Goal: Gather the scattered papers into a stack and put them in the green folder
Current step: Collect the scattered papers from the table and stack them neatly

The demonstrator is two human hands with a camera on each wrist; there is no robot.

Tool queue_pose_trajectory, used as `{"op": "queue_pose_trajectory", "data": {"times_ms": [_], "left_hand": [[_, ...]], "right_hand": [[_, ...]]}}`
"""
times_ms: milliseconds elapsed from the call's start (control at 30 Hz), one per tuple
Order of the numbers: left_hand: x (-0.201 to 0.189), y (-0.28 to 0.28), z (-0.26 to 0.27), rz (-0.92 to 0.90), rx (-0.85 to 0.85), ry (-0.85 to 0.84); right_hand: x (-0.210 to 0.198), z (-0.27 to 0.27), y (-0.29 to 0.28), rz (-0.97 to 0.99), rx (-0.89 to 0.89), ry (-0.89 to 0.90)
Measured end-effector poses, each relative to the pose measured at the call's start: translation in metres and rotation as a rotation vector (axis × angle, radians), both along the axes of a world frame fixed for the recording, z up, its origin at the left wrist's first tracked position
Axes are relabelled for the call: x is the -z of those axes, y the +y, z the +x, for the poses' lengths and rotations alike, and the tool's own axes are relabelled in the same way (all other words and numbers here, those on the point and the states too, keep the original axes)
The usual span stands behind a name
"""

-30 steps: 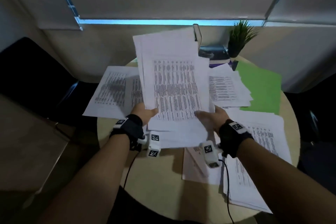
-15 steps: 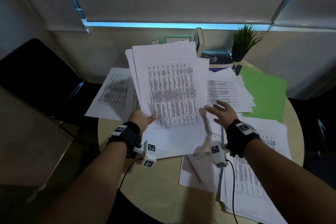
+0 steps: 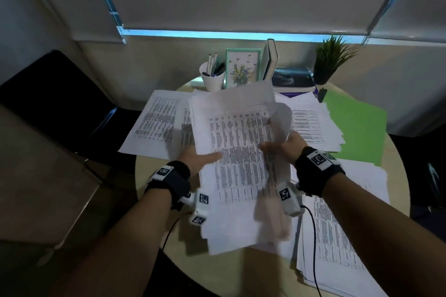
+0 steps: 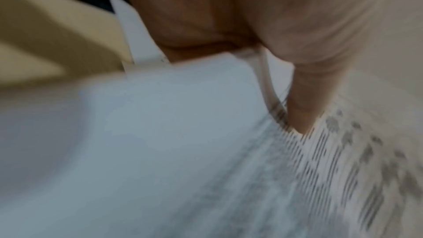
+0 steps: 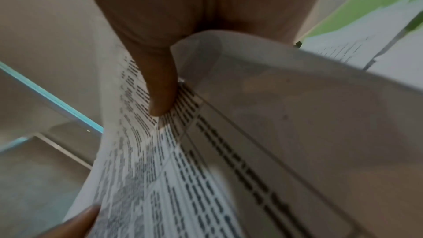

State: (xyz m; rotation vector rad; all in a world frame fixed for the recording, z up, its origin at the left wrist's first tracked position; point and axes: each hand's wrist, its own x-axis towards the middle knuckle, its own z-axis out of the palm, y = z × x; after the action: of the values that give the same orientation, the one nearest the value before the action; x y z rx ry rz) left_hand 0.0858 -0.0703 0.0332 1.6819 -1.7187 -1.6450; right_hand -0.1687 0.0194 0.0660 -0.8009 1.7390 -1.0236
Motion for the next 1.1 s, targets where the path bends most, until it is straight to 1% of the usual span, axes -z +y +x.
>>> {"op": "queue_pose_trajectory", "data": {"times_ms": [67,100,200,300,400,533,567,600,667,733,833,900,933,1000,1100], "left_hand": [[-0.001,-0.009,0.000,-0.006,-0.180,0.069],[-0.002,-0.013,0.002,-0.004,-0.210,0.092],[-0.001,-0.019,0.004,0.019,-0.176,0.115],[-0.006,-0.011,0.005,0.084,-0.142,0.063],[-0.007,0.003,0.006,0.151,-0.112,0.048],[0.024,0.005,0.015,0.194,-0.164,0.074],[0.042,-0.001,0.019,0.181,-0.160,0.049],[0.045,-0.001,0.020,0.162,-0.144,0.024],[0.031,0.003,0.019,0.133,-0.120,0.019],[0.044,-0.006,0.021,0.091,-0.111,0.001],[0.034,-0.009,0.022,0.078,-0.089,0.052],[0.014,-0.001,0.020,0.054,-0.050,0.079],[-0.002,0.007,0.017,0.046,-0.032,0.111],[-0.018,0.016,0.015,0.058,-0.022,0.151],[-0.022,0.018,0.016,0.077,-0.040,0.167]], "right_hand": [[-0.004,0.004,-0.003,0.003,-0.027,-0.002],[-0.004,0.004,-0.004,0.006,-0.028,0.003],[-0.003,0.004,-0.007,0.008,0.004,0.023],[0.006,0.001,-0.006,0.041,0.030,0.036],[0.024,-0.003,0.002,0.159,0.047,-0.069],[0.045,0.001,0.014,0.229,0.060,-0.107],[0.049,0.002,0.015,0.231,0.069,-0.141],[0.053,0.004,0.017,0.230,0.079,-0.183],[0.054,0.006,0.019,0.205,0.082,-0.267],[0.050,0.008,0.021,0.188,0.042,-0.328],[0.039,0.010,0.023,0.210,-0.054,-0.402],[0.033,0.014,0.024,0.227,-0.104,-0.411],[0.030,0.016,0.025,0.218,-0.108,-0.421],[0.029,0.019,0.024,0.204,-0.097,-0.473],[0.028,0.024,0.022,0.243,-0.125,-0.549]]}}
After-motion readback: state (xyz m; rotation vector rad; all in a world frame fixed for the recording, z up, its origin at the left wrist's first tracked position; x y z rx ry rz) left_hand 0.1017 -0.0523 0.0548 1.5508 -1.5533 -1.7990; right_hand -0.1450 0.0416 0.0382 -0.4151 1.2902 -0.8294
